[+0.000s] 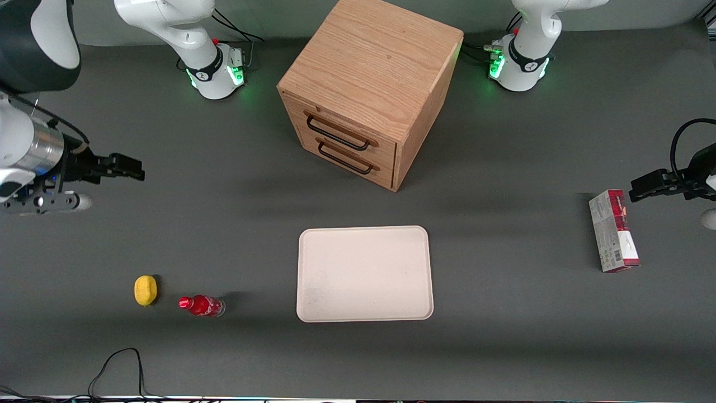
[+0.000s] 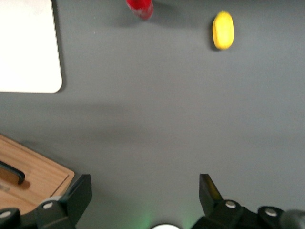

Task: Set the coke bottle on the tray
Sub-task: 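Move the open right gripper down over the red Coca-Cola bottle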

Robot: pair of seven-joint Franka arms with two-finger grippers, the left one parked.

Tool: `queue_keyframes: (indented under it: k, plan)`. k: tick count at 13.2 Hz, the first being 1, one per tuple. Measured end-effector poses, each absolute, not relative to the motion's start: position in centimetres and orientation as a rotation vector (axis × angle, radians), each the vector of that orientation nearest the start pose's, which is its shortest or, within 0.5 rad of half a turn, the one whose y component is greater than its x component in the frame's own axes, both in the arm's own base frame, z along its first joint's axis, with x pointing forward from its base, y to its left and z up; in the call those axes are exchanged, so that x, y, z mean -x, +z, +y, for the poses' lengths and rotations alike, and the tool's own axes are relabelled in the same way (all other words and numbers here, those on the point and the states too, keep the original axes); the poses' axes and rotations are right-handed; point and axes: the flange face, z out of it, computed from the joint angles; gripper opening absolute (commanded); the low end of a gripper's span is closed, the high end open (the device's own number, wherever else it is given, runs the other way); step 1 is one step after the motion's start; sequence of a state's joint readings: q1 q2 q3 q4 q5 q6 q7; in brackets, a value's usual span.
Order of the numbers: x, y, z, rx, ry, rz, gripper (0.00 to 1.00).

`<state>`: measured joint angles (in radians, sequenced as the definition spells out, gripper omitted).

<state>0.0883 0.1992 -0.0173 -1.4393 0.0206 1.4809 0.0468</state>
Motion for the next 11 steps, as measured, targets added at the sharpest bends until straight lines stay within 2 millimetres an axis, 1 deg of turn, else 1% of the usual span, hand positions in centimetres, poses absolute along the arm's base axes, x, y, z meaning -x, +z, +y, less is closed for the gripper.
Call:
queue_keyframes:
  k: [1, 2, 5, 6, 7, 8, 11]
  plan:
    - [-61.6, 55.4, 4.7, 3.125, 0.247, -0.038, 1.0]
    - [-63.4, 54.0, 4.9, 3.126, 0.247, -0.038, 1.0]
    - [-69.6, 48.3, 5.6, 3.13, 0.217, -0.042, 1.0]
    - [-71.3, 46.5, 5.9, 3.132, 0.192, -0.047, 1.0]
    - [-72.6, 45.2, 6.3, 3.133, 0.161, -0.061, 1.0]
    - [-73.5, 44.6, 6.7, 3.133, 0.129, -0.086, 1.0]
    - [-74.6, 44.6, 7.3, 3.131, 0.03, -0.122, 1.0]
